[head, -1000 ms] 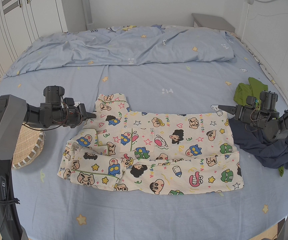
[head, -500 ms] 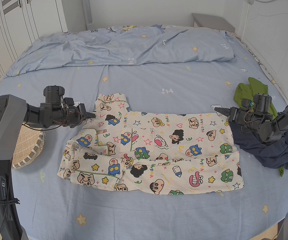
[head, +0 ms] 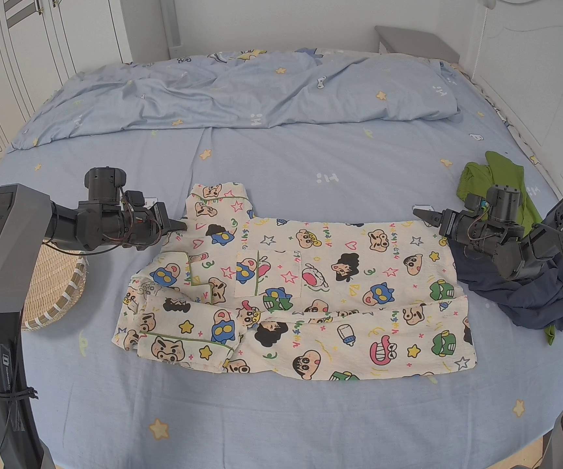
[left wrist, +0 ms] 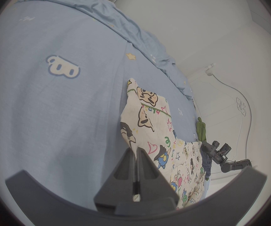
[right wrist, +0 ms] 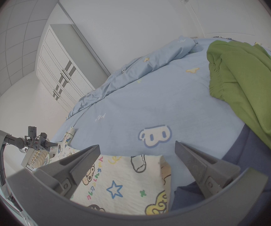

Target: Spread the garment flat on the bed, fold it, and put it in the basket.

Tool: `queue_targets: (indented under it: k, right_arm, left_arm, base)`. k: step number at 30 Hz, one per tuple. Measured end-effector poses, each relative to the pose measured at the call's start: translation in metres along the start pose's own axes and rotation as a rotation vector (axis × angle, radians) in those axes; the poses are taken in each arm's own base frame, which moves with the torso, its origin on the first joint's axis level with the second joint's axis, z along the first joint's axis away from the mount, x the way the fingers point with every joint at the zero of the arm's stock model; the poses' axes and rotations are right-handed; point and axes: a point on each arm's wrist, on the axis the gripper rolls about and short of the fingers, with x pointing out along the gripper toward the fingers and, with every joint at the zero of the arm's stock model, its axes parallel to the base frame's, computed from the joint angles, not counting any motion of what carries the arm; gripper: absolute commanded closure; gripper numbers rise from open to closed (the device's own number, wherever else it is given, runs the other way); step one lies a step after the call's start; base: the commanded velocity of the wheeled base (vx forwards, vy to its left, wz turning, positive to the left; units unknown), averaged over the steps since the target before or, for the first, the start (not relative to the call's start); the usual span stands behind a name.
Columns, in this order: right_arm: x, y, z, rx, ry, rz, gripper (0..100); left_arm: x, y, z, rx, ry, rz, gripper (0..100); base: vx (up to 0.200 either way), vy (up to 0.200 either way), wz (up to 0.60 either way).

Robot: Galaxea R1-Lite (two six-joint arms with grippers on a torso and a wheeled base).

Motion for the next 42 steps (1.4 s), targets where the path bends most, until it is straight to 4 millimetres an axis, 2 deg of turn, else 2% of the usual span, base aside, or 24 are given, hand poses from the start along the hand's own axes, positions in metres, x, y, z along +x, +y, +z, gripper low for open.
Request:
queue_targets:
  k: [1, 22, 28, 36, 42]
  right_arm:
    - [0.000, 0.000, -0.001, 0.001, 0.002, 0.000, 100]
    - [0.000, -0.004, 0.001, 0.015, -0.005, -0.007, 100]
    - [-0.003, -0.003, 0.000, 0.042, 0.008, -0.003, 100]
    - [-0.032, 0.010, 0.007, 0.120, 0.065, 0.116, 100]
    - [-0.058, 0.012, 0.008, 0.155, 0.092, 0.113, 100]
  left_arm:
    - [0.000, 0.000, 0.000, 0.000, 0.000, 0.000, 100]
    - [-0.001, -0.001, 0.001, 0.000, -0.003, 0.000, 100]
    - [-0.007, -0.005, 0.002, -0.014, -0.002, -0.002, 100]
    - [-0.027, -0.015, 0.000, -0.022, 0.004, -0.007, 100]
    - [-0.041, -0.022, -0.008, -0.036, 0.031, -0.019, 100]
  base:
    - [0.000, 0.000, 0.00]
    - [0.000, 0.000, 0.00]
    - [0.000, 0.000, 0.00]
    - [0.000, 0.000, 0.00]
    - [0.000, 0.000, 0.00]
